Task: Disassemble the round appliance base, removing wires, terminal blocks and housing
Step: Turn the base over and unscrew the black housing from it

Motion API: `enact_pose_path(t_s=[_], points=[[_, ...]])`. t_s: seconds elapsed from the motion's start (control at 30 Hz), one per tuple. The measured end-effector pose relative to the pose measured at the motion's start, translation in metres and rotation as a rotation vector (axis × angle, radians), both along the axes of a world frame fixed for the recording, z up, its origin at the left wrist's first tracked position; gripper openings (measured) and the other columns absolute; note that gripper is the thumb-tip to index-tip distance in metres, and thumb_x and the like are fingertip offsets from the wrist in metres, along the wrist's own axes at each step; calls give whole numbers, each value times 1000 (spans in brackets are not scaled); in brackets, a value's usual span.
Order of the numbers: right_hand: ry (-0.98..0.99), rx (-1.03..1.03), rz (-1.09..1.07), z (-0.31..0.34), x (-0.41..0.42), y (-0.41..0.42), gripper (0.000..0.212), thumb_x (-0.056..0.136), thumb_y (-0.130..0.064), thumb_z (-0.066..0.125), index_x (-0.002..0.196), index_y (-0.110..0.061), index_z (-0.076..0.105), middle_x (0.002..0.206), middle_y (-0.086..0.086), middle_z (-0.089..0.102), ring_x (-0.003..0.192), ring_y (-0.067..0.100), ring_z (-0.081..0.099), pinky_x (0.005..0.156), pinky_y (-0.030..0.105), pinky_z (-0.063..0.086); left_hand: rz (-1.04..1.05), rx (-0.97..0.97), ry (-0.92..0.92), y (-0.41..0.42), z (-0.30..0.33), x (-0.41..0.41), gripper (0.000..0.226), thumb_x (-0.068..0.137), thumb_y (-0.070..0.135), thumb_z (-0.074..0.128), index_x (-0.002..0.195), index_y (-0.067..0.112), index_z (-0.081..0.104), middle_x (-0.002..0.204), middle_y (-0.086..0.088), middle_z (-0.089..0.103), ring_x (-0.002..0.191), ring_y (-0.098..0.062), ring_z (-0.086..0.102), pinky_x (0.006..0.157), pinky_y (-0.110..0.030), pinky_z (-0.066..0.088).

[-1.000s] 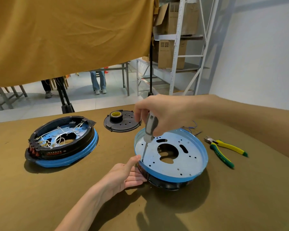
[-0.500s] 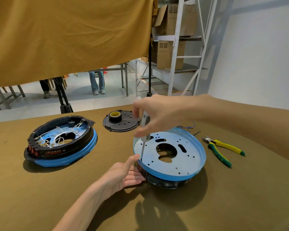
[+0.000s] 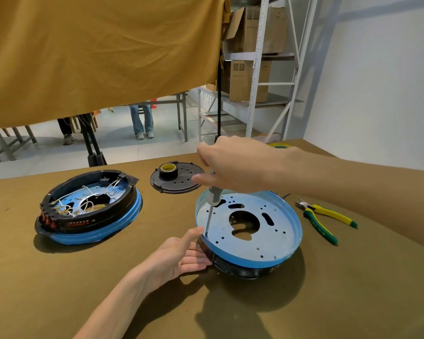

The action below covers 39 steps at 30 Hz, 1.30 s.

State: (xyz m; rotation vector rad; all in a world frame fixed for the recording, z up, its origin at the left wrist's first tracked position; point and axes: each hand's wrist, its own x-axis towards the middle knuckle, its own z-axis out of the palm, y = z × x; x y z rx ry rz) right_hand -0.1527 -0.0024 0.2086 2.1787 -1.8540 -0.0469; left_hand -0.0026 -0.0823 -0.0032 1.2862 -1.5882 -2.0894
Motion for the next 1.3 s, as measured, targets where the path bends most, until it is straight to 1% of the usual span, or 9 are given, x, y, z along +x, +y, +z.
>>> enact_pose_path(t_s=[0.23, 0.4, 0.6, 0.67, 0.83, 0.97, 1.03, 1.2, 1.3], points=[[-391, 242, 85, 11, 4, 10, 38, 83, -37, 79, 113, -26, 58, 98, -8, 67, 89, 16, 65, 77, 40, 57, -153, -52, -39, 9, 15, 15, 70, 87, 65, 59, 113, 0, 67, 93, -11, 78, 85, -21, 76, 86, -34, 62], [-205, -12, 56, 2, 18, 13, 48, 97, -64, 49, 99, -17, 59, 76, 1, 66, 70, 23, 65, 62, 40, 56, -157, 24, 46, 19, 22, 25, 80, 81, 67, 64, 119, -3, 64, 96, -13, 74, 84, -21, 72, 84, -34, 60], [-360, 210, 4, 11, 21, 11, 27, 92, -34, 68, 111, -22, 53, 93, -1, 65, 83, 19, 65, 65, 37, 56, -44, 2, 59, 28, 17, 20, 73, 74, 67, 68, 108, 2, 70, 88, -10, 78, 76, -18, 75, 71, -29, 61], [-388, 314, -8, 19, 18, 10, 37, 87, -26, 72, 118, -25, 51, 98, -6, 59, 84, 13, 60, 60, 29, 48, -28, 2, 68, 28, 15, 20, 75, 74, 68, 69, 109, 2, 72, 93, -12, 79, 79, -19, 76, 70, -28, 61], [-89, 97, -83, 9, 17, 4, 52, 92, -69, 51, 97, -18, 59, 79, 0, 64, 67, 18, 61, 50, 30, 42, -9, 38, 88, 27, 14, 20, 77, 77, 64, 69, 117, -2, 69, 105, -17, 79, 88, -23, 78, 73, -29, 62], [-255, 191, -41, 8, 14, -2, 26, 94, -44, 64, 101, -20, 57, 88, 1, 68, 76, 20, 64, 55, 33, 48, -1, 69, 90, 26, 17, 19, 74, 76, 60, 70, 115, -3, 68, 96, -15, 79, 79, -21, 77, 68, -28, 62], [-358, 343, -39, 16, 13, 2, 38, 86, -36, 73, 112, -24, 49, 91, -2, 64, 81, 17, 62, 57, 30, 44, -1, 60, 78, 26, 16, 19, 78, 76, 60, 69, 119, -4, 67, 102, -17, 79, 88, -24, 78, 78, -32, 64], [-58, 36, -37, 2, 17, 5, 48, 95, -65, 50, 102, -18, 46, 75, 0, 56, 64, 17, 54, 47, 31, 34, 4, 54, 54, 24, 14, 18, 82, 74, 63, 69, 123, -3, 66, 110, -18, 78, 102, -29, 77, 90, -37, 62], [-172, 115, -12, 2, 12, 2, 33, 95, -49, 61, 103, -18, 54, 83, 0, 65, 77, 23, 63, 57, 36, 49, 4, 54, 52, 22, 12, 18, 85, 71, 65, 71, 123, -3, 66, 109, -18, 78, 96, -26, 78, 77, -32, 63]])
